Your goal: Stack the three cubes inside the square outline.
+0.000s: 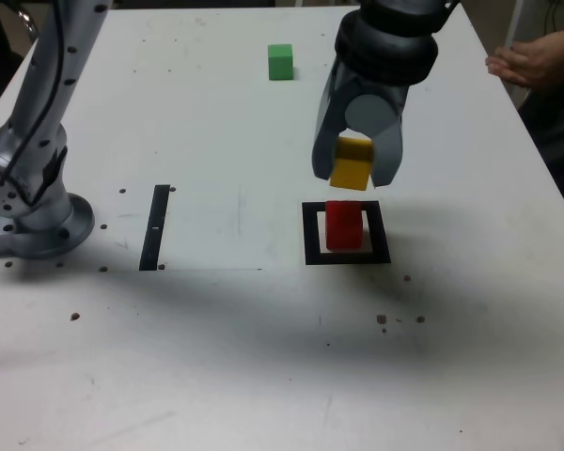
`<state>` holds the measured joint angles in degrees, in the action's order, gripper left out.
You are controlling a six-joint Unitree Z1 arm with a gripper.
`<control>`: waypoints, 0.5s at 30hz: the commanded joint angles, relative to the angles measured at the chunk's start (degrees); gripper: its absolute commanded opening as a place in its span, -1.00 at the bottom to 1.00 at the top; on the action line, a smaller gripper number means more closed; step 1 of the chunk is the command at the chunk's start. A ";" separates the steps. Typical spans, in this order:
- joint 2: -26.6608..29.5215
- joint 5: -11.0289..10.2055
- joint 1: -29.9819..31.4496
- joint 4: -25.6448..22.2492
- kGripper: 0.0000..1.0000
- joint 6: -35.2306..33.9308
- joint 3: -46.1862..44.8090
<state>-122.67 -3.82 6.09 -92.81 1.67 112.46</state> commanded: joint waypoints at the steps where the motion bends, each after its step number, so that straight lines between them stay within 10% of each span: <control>1: 0.43 0.56 -0.14 -0.22 -0.47 -0.65 -1.05; 15: -0.43 2.58 -0.20 1.68 -0.50 -2.24 -3.33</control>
<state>-122.65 -1.32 5.98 -90.92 -0.53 109.24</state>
